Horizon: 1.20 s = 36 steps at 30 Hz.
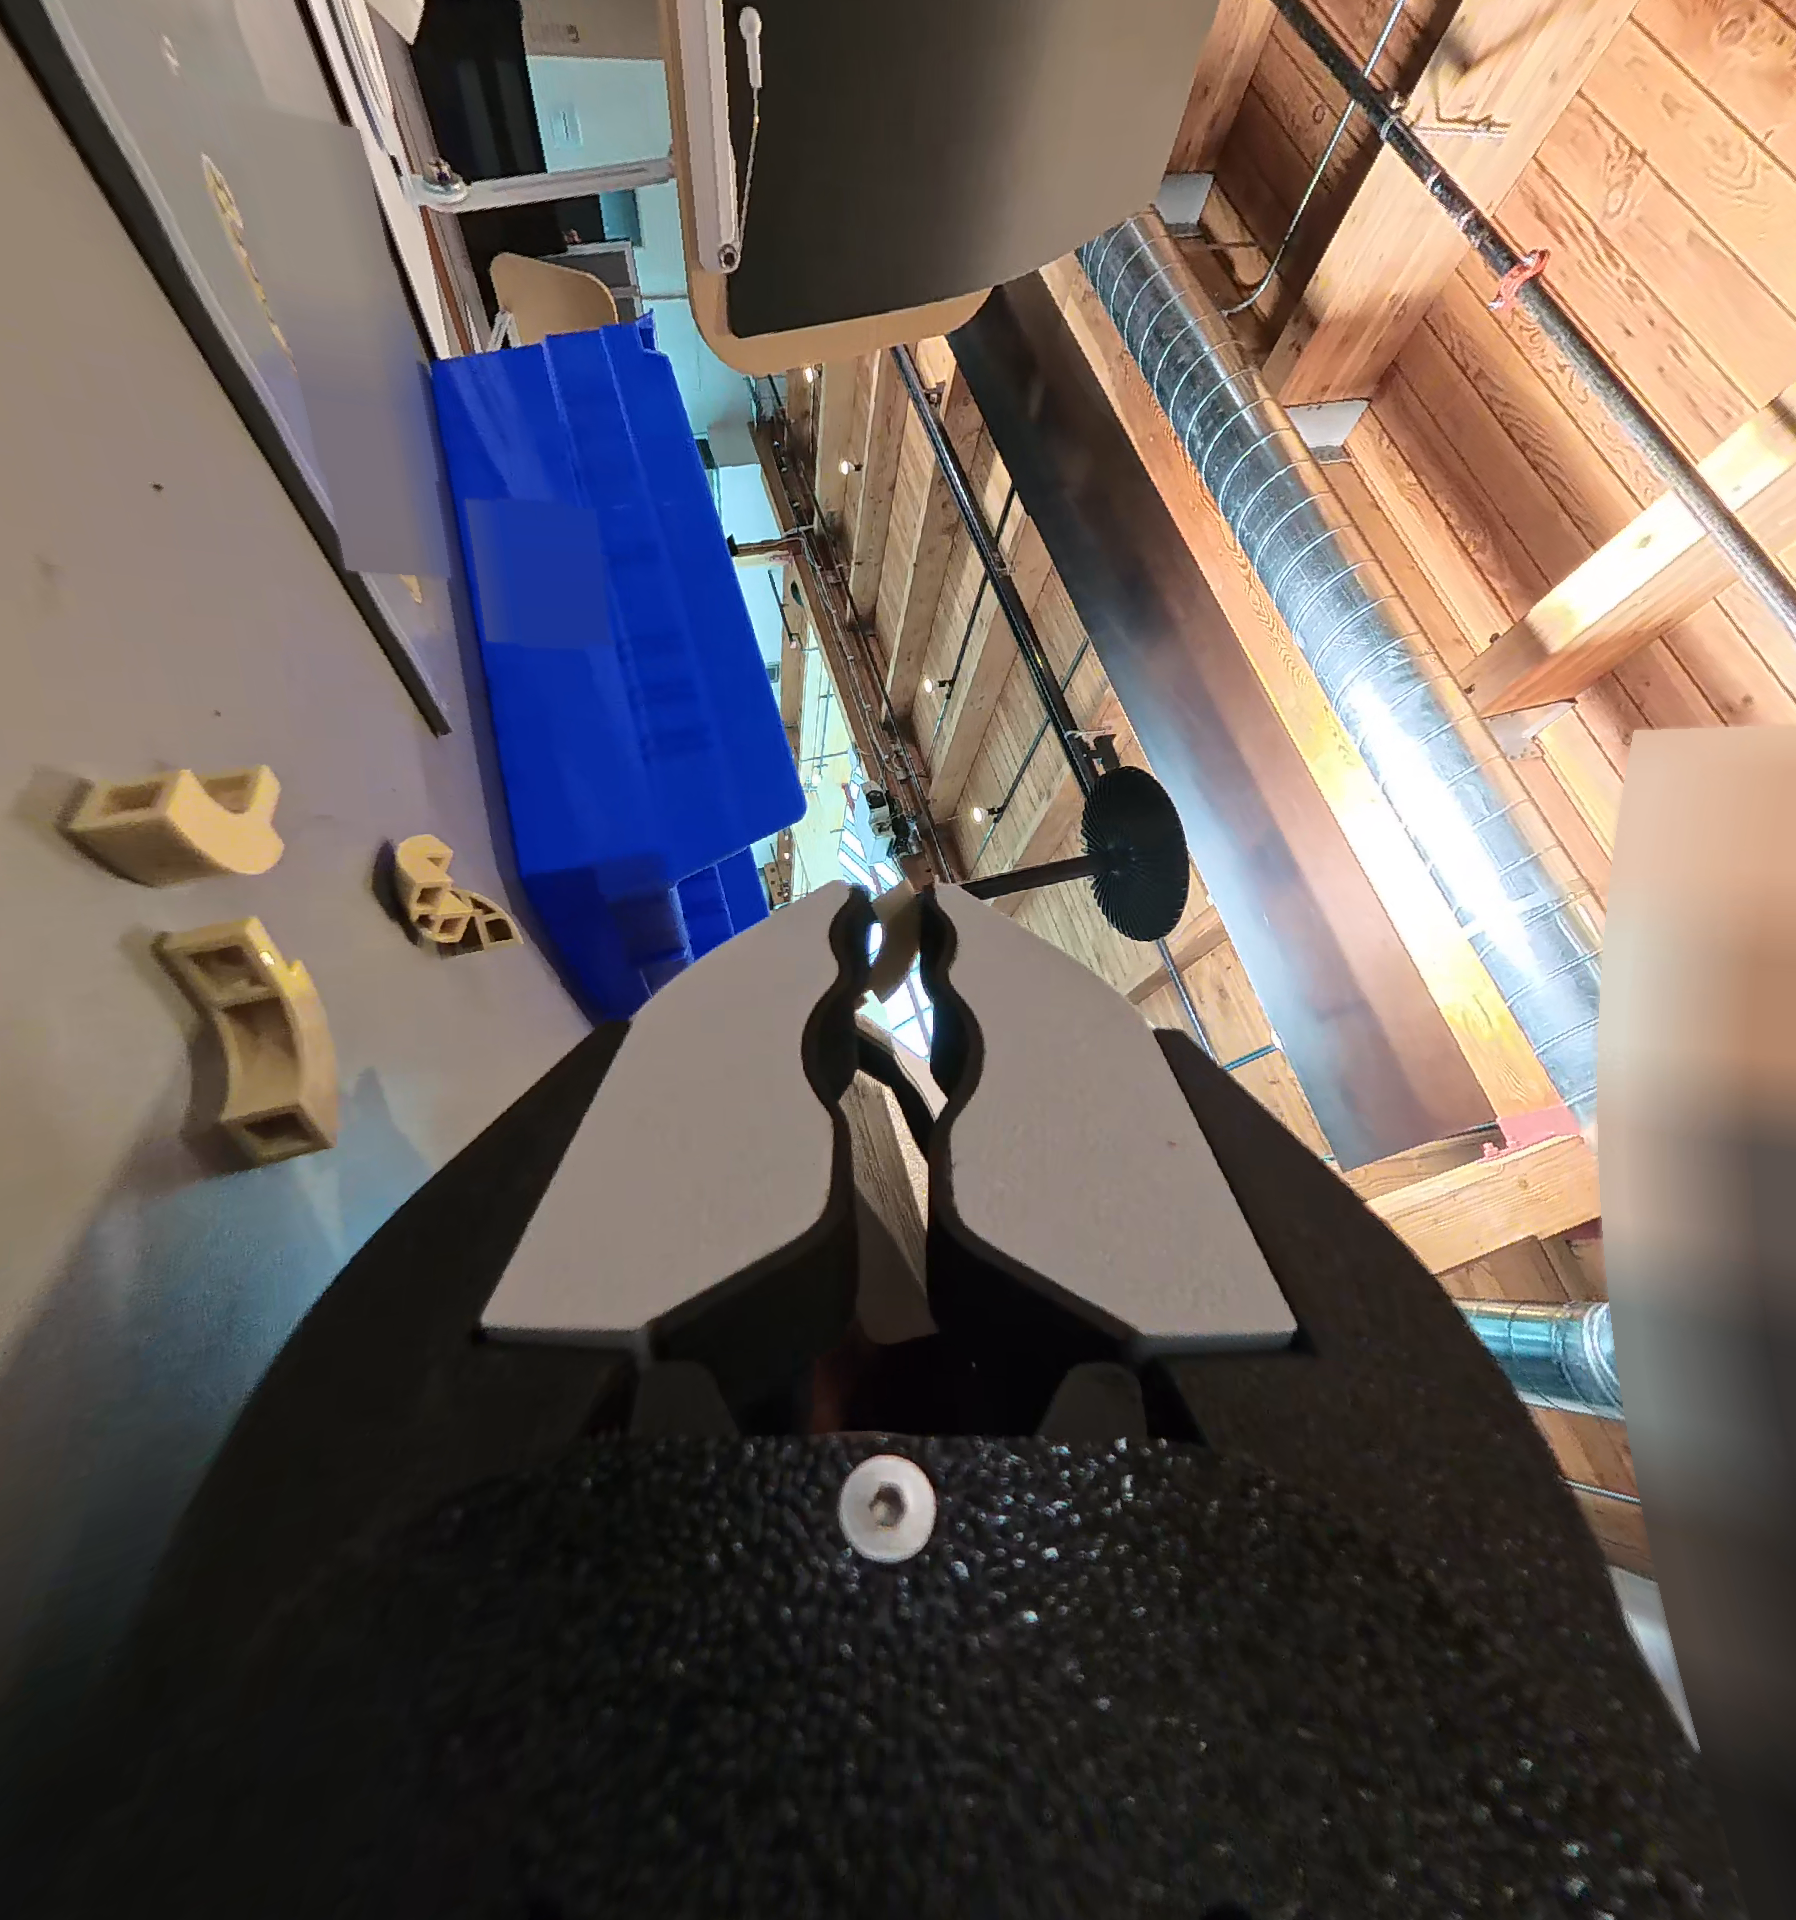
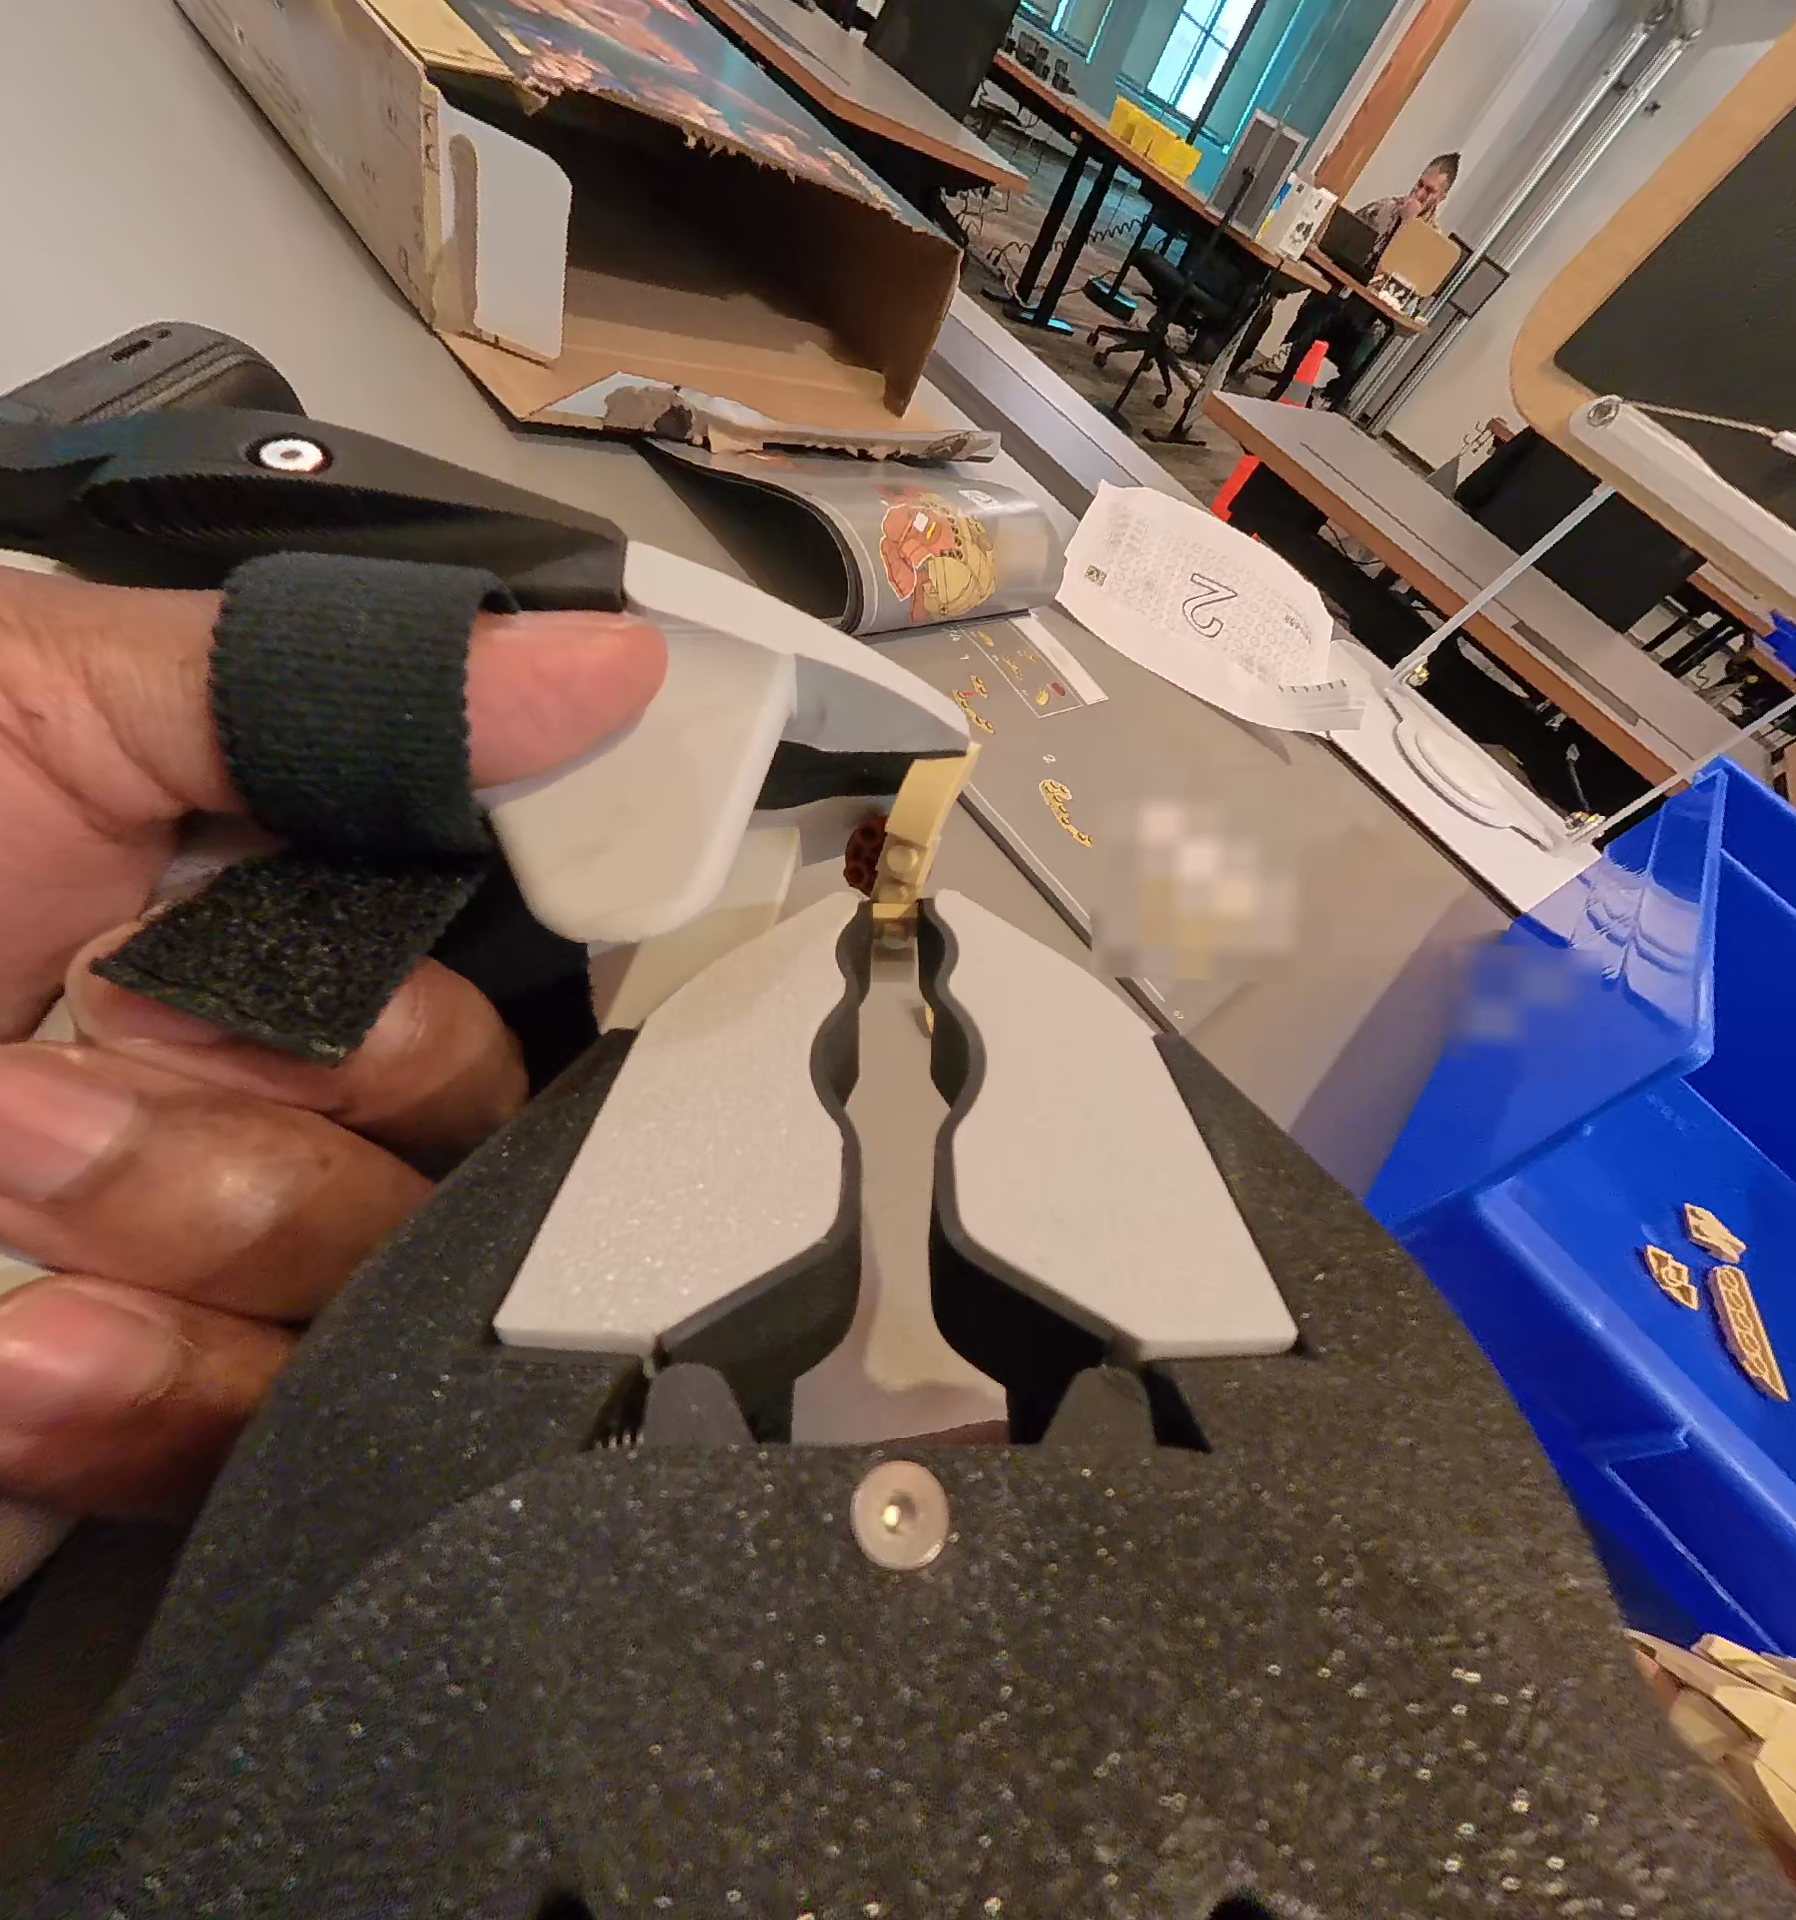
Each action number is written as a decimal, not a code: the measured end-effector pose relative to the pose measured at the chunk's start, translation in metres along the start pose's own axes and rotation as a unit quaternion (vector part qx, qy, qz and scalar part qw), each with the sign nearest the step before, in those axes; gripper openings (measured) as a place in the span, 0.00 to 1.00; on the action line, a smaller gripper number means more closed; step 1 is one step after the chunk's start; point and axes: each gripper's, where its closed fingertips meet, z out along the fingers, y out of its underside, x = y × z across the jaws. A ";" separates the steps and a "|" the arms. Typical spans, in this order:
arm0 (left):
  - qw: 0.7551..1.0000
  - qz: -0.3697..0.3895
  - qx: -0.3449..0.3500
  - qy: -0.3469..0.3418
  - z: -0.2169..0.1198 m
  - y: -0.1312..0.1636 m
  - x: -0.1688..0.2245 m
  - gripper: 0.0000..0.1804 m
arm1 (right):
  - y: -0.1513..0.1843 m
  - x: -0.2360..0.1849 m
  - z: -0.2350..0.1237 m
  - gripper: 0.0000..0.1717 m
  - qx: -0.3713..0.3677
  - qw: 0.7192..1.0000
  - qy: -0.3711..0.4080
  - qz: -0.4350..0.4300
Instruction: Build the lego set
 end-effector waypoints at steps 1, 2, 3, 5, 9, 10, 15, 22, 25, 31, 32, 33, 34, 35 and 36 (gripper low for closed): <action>1.000 0.000 0.000 0.000 0.000 0.000 0.000 0.04 | 0.000 0.000 0.000 0.04 0.000 1.000 0.000 0.000; 1.000 -0.001 0.000 -0.001 0.000 0.000 0.000 0.04 | 0.000 0.000 0.000 0.04 -0.001 1.000 0.000 0.000; 1.000 -0.001 0.001 -0.002 0.000 0.000 -0.001 0.04 | 0.001 0.000 0.000 0.04 -0.002 1.000 0.000 0.000; 1.000 -0.003 0.001 -0.003 -0.001 0.000 -0.001 0.04 | 0.001 0.000 0.000 0.04 -0.002 1.000 0.000 0.000; 1.000 -0.005 0.001 -0.008 -0.001 0.001 -0.002 0.04 | 0.002 0.000 0.001 0.04 -0.005 1.000 0.001 -0.002; 1.000 -0.007 0.001 -0.009 -0.001 0.001 -0.003 0.04 | 0.002 0.000 0.001 0.04 -0.006 1.000 0.001 -0.003; 1.000 -0.010 -0.002 -0.016 -0.001 0.001 -0.005 0.04 | 0.004 0.000 0.002 0.05 -0.011 1.000 0.002 -0.004; 1.000 -0.018 -0.008 -0.022 -0.002 0.002 -0.006 0.04 | 0.006 0.000 0.003 0.05 -0.015 1.000 0.001 -0.007; 0.999 -0.021 -0.013 -0.025 -0.003 0.003 -0.007 0.04 | 0.007 -0.001 0.003 0.04 -0.017 1.000 -0.003 -0.012; 0.999 -0.030 -0.032 -0.020 -0.003 0.005 -0.005 0.04 | 0.006 -0.002 -0.001 0.04 -0.017 1.000 -0.015 -0.019; 0.999 -0.031 -0.034 -0.020 -0.003 0.005 -0.005 0.04 | 0.006 -0.002 -0.001 0.04 -0.016 1.000 -0.018 -0.019; 0.999 -0.032 -0.036 -0.019 -0.003 0.005 -0.005 0.04 | 0.005 -0.002 -0.001 0.04 -0.016 1.000 -0.020 -0.018; 0.999 -0.033 -0.038 -0.018 -0.003 0.005 -0.005 0.04 | 0.005 -0.003 -0.002 0.04 -0.015 0.999 -0.022 -0.018; 0.998 -0.032 -0.041 -0.017 -0.003 0.005 -0.004 0.04 | 0.005 -0.003 -0.002 0.04 -0.015 0.999 -0.023 -0.018; 0.998 -0.029 -0.045 -0.016 -0.003 0.006 -0.004 0.04 | 0.005 -0.002 -0.002 0.04 -0.014 0.999 -0.024 -0.018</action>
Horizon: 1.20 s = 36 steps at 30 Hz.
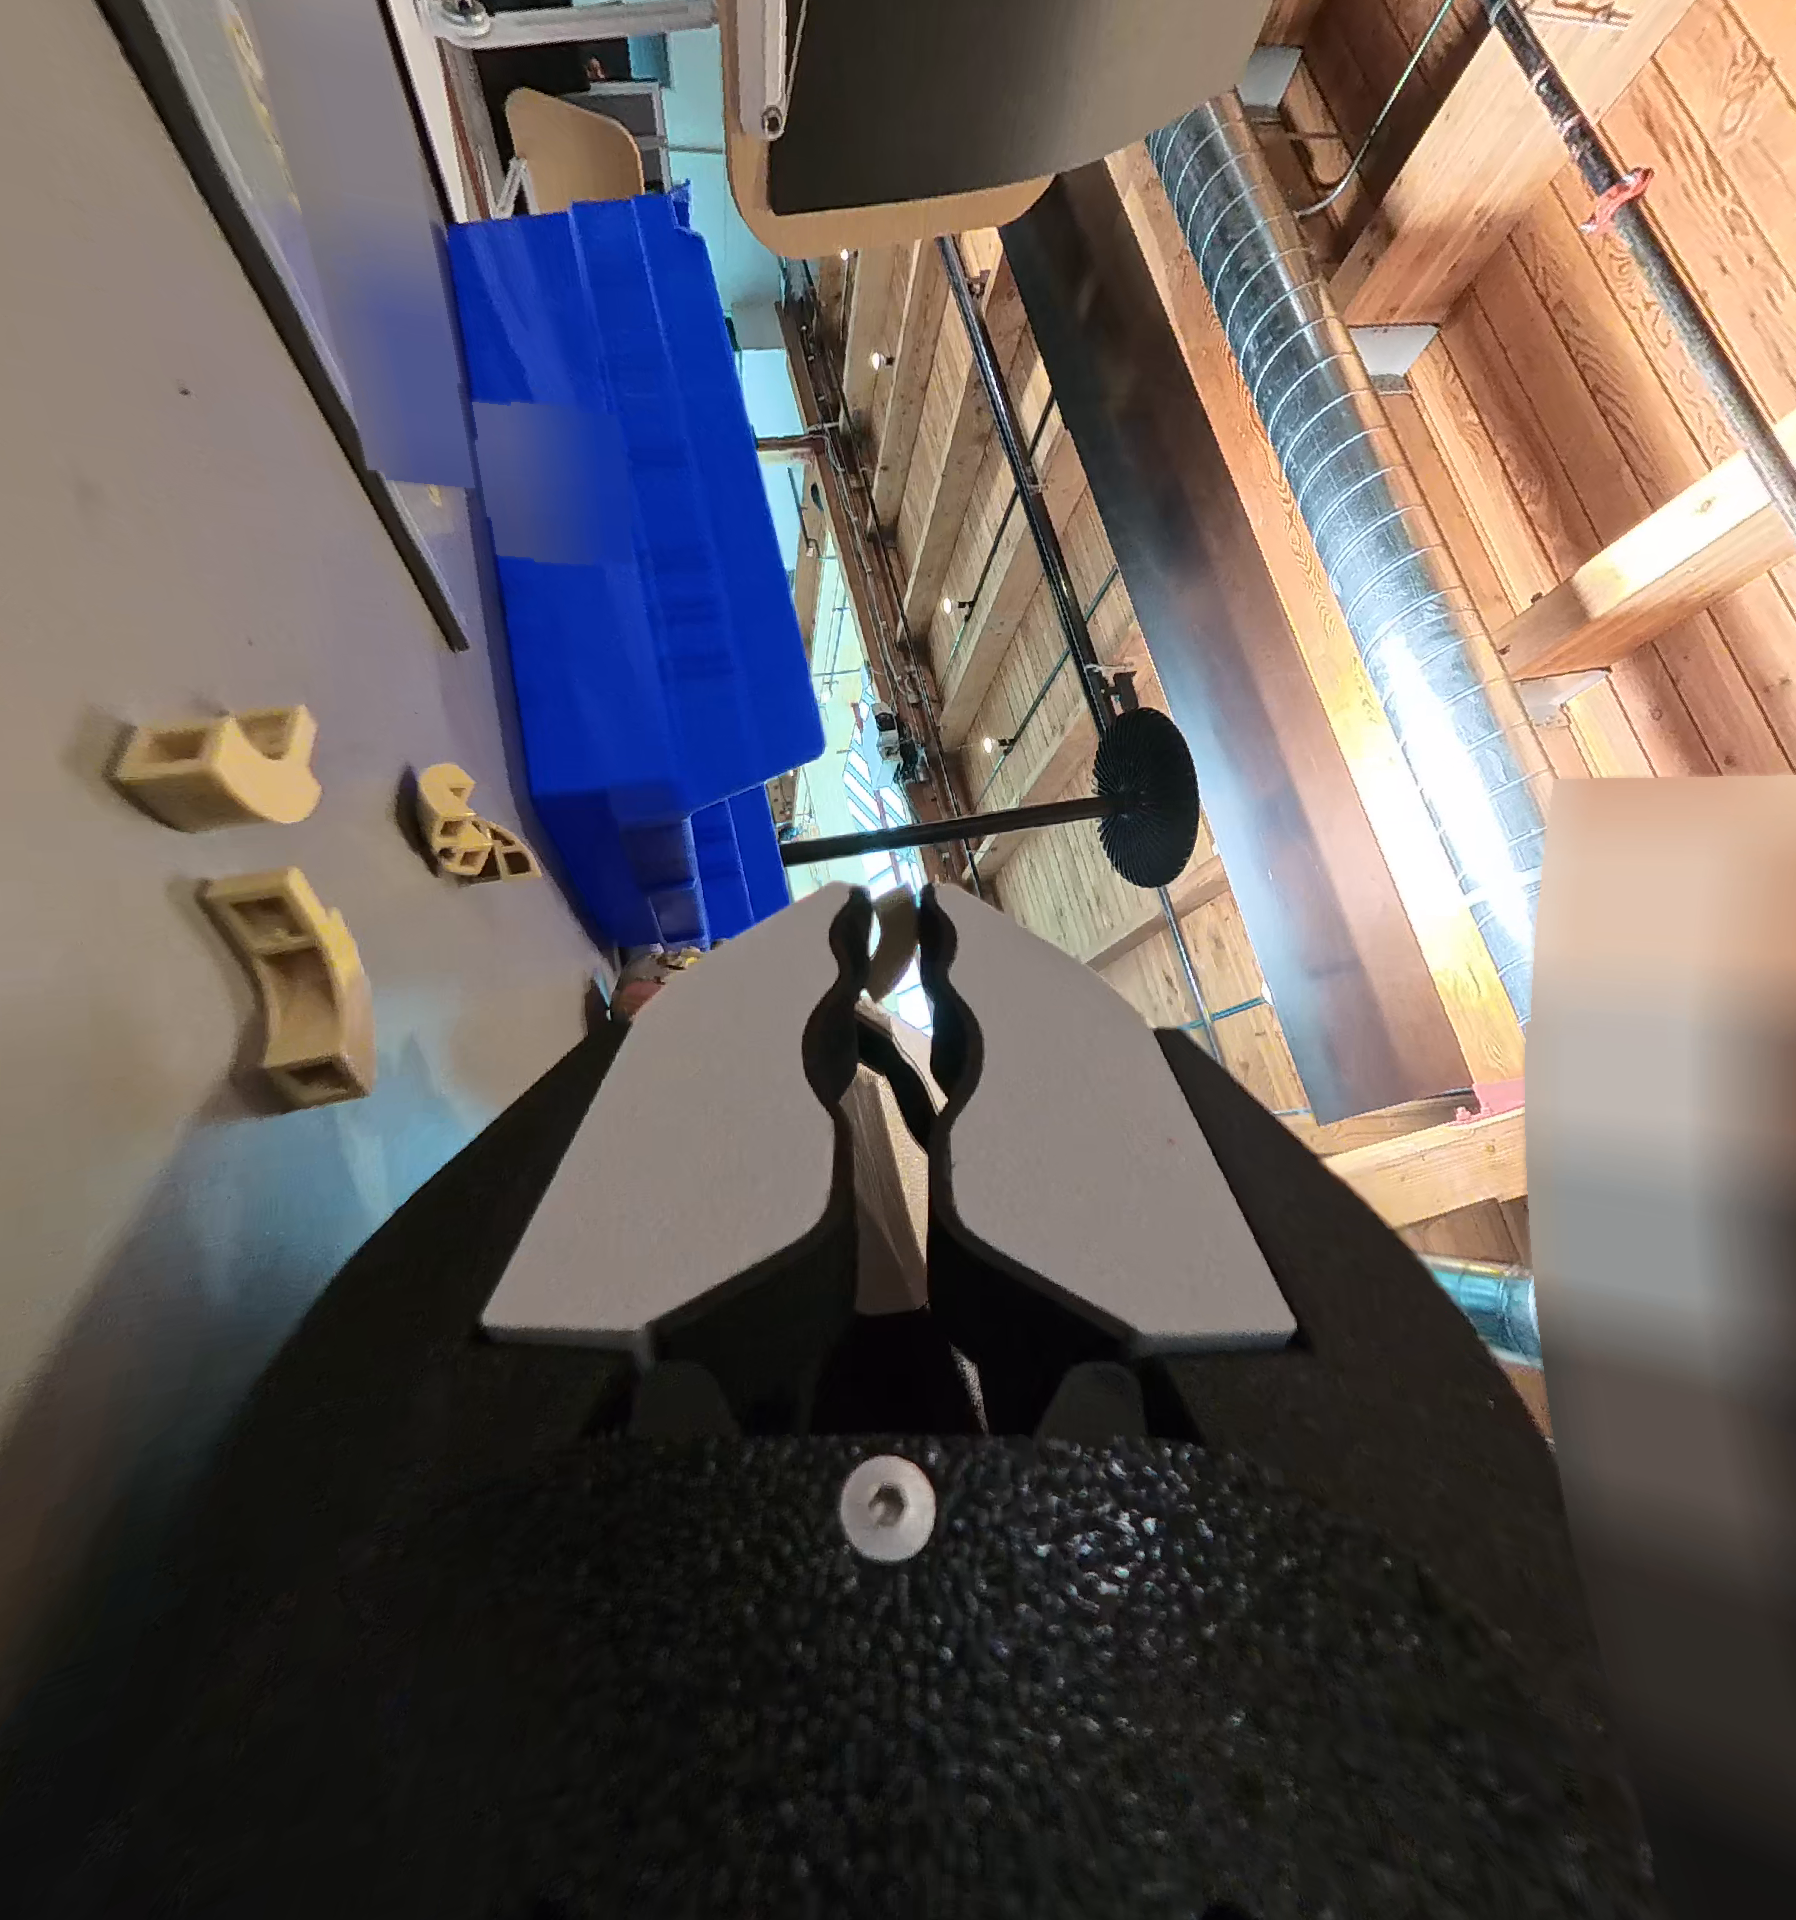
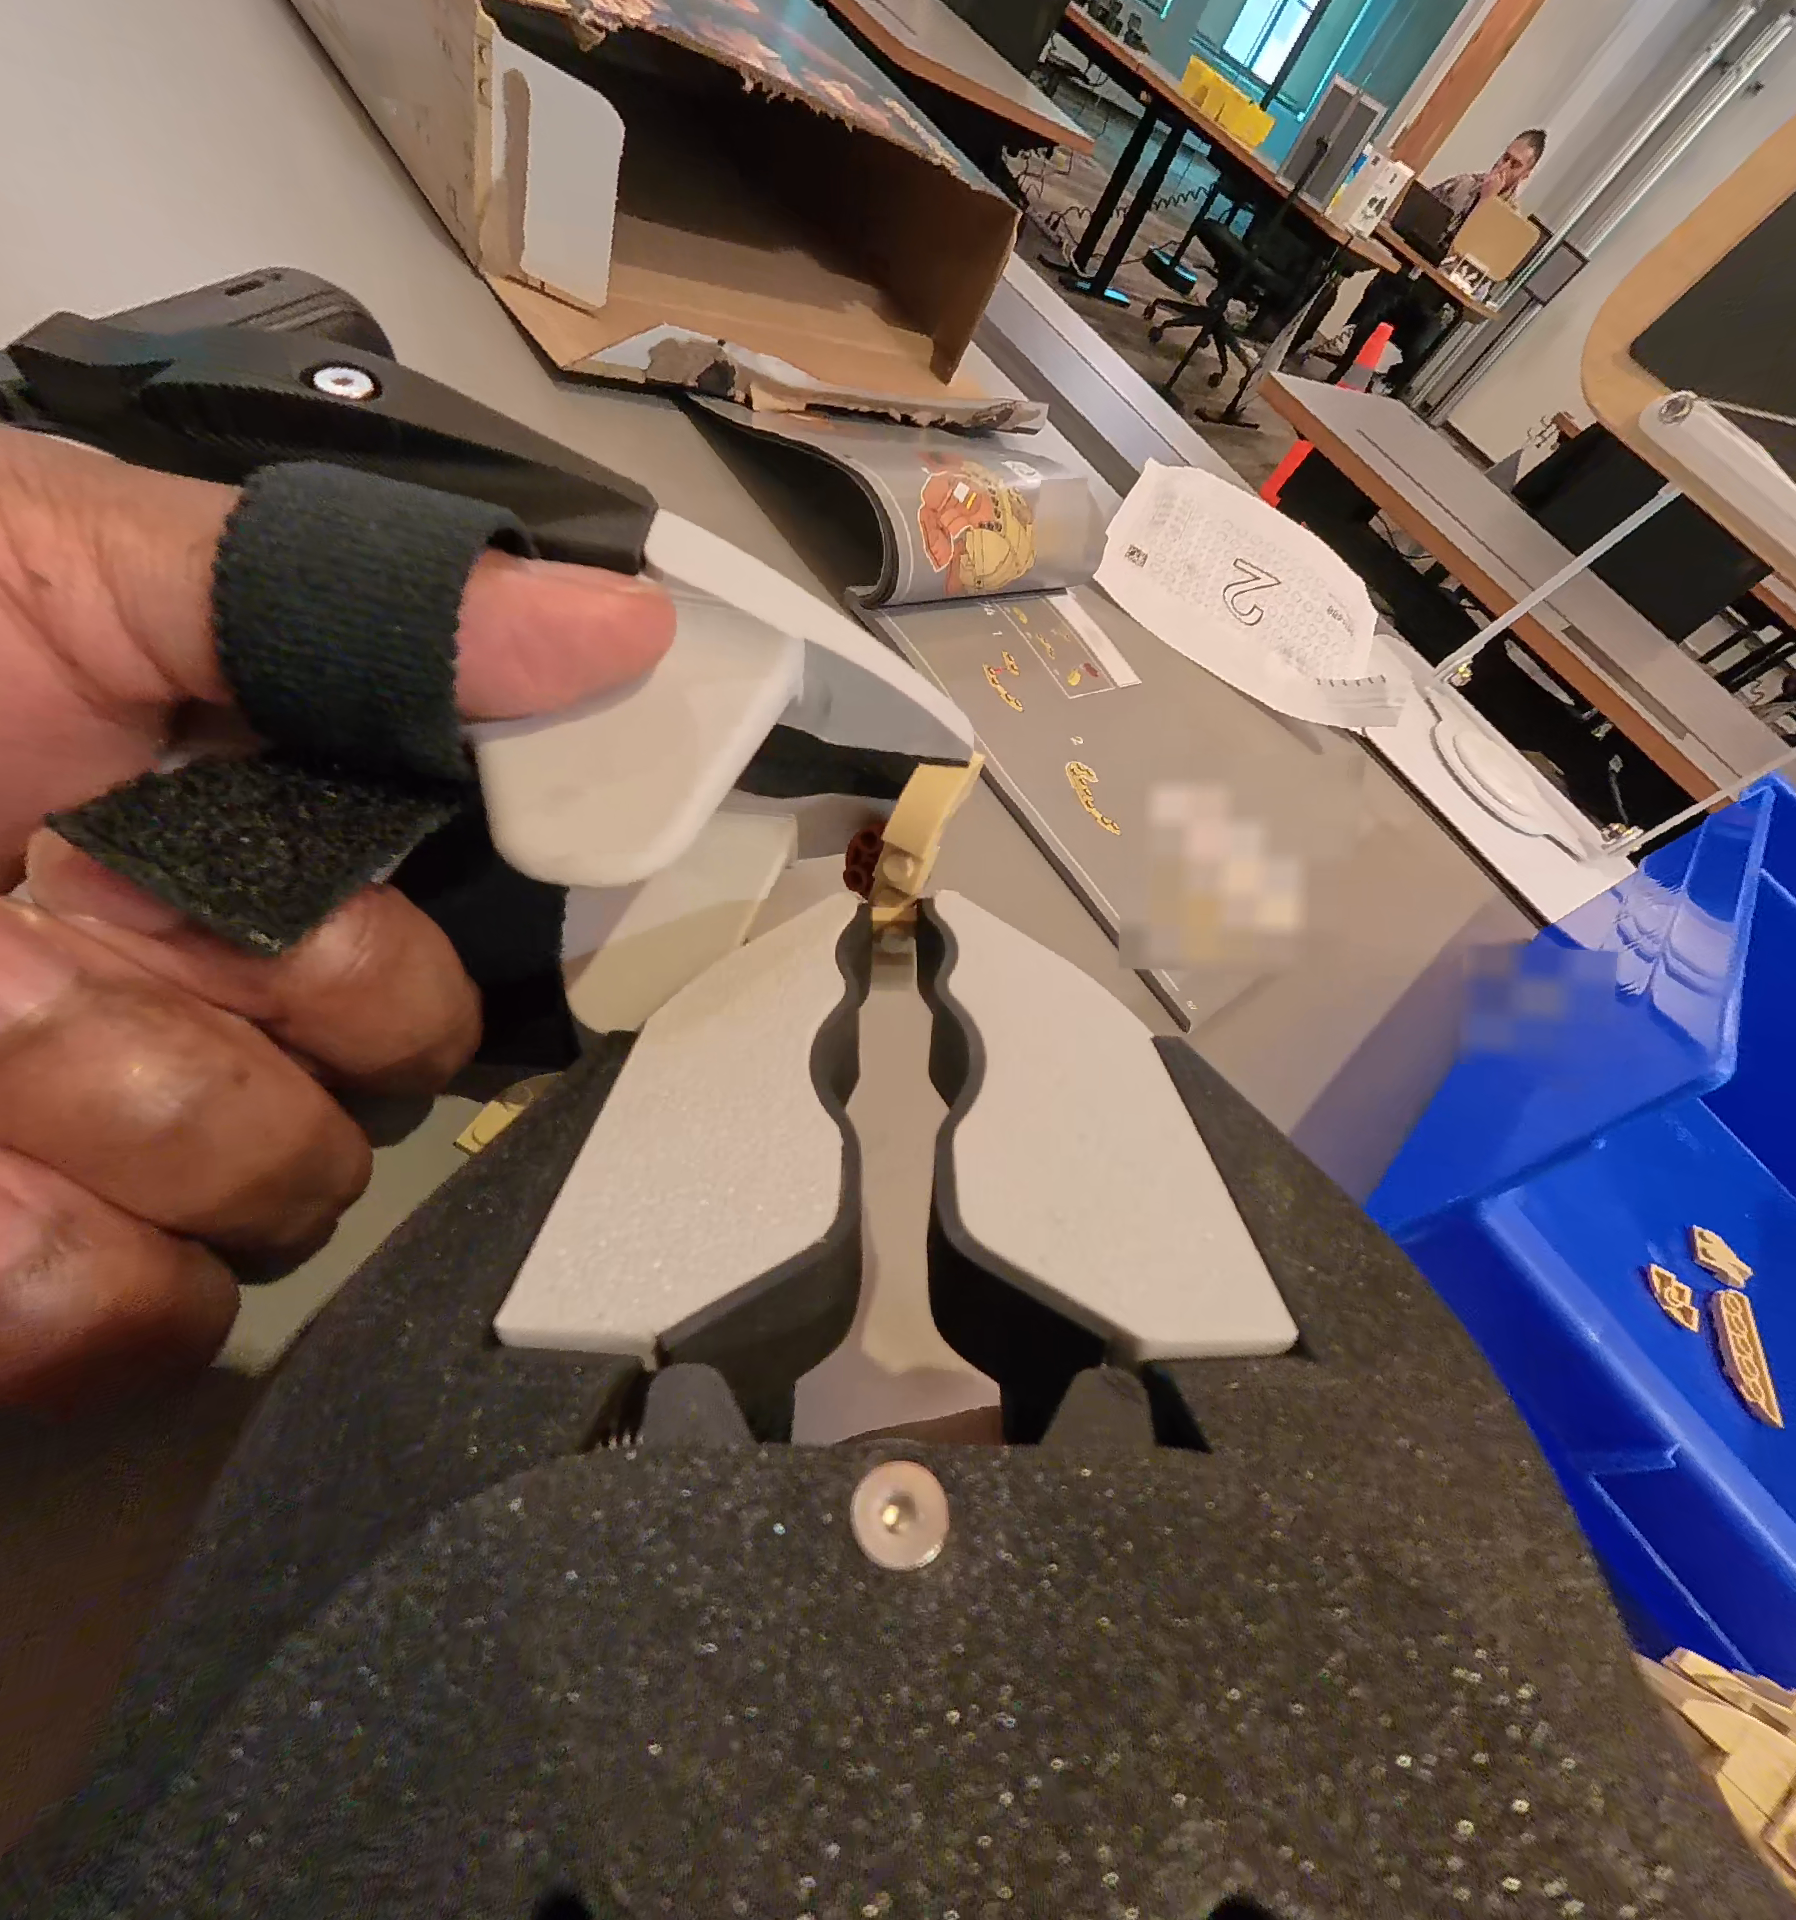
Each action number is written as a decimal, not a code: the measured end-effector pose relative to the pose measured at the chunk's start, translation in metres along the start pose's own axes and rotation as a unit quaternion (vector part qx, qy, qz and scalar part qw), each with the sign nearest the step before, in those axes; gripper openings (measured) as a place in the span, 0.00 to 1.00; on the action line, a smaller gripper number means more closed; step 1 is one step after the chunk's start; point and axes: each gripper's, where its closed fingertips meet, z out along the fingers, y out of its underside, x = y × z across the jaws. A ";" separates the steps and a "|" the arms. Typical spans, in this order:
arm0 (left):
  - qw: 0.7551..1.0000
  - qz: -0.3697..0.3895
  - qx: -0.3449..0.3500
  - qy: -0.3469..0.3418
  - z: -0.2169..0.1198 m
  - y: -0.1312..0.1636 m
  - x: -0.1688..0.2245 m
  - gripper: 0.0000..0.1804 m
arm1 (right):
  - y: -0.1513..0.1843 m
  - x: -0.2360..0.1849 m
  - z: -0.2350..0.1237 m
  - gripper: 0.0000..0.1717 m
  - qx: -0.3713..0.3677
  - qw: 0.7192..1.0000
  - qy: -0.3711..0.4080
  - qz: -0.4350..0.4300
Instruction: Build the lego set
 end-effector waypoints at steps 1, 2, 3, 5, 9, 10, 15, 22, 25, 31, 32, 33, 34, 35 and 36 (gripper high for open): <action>1.000 0.003 -0.004 0.000 0.000 0.000 0.001 0.04 | 0.000 0.000 0.000 0.04 0.001 1.000 -0.001 0.000; 1.000 0.007 -0.007 0.000 0.000 0.000 0.001 0.04 | -0.001 0.000 0.000 0.04 0.003 1.000 -0.003 0.001; 1.000 0.011 -0.011 0.000 0.000 0.000 0.001 0.04 | -0.001 0.000 -0.001 0.04 0.004 1.000 -0.004 0.001; 1.000 0.019 -0.021 0.000 0.000 0.002 0.003 0.04 | -0.002 0.000 -0.001 0.04 0.006 1.000 -0.003 0.001; 0.998 0.042 -0.042 -0.003 -0.002 0.003 0.005 0.04 | -0.004 0.001 -0.003 0.04 0.016 1.000 -0.004 0.002; 0.998 0.046 -0.047 -0.003 -0.002 0.004 0.005 0.04 | -0.004 0.000 -0.003 0.04 0.018 1.000 -0.006 0.003; 0.995 0.070 -0.077 -0.008 -0.004 0.007 0.007 0.04 | -0.006 -0.001 -0.005 0.04 0.026 1.000 -0.013 0.005; 0.989 0.108 -0.097 -0.018 -0.010 0.006 0.010 0.05 | -0.011 -0.002 -0.007 0.04 0.040 0.999 0.000 -0.026; 0.990 0.102 -0.097 -0.019 -0.012 0.005 0.009 0.05 | -0.012 -0.003 -0.007 0.04 0.039 0.998 0.007 -0.044; 0.992 0.073 -0.102 -0.009 -0.014 0.007 0.009 0.05 | -0.011 -0.003 -0.006 0.04 0.035 0.996 0.025 -0.076; 0.992 0.067 -0.103 -0.007 -0.014 0.008 0.009 0.05 | -0.011 -0.003 -0.006 0.04 0.033 0.996 0.029 -0.083; 0.993 0.062 -0.101 -0.007 -0.014 0.008 0.009 0.05 | -0.011 -0.003 -0.006 0.04 0.032 0.995 0.032 -0.090; 0.993 0.058 -0.101 -0.005 -0.015 0.008 0.009 0.05 | -0.011 -0.003 -0.006 0.04 0.032 0.994 0.036 -0.096; 0.993 0.054 -0.101 -0.003 -0.015 0.007 0.009 0.05 | -0.012 -0.002 -0.006 0.04 0.033 0.993 0.040 -0.102; 0.994 0.051 -0.102 0.000 -0.015 0.007 0.010 0.05 | -0.012 -0.003 -0.007 0.04 0.034 0.993 0.043 -0.108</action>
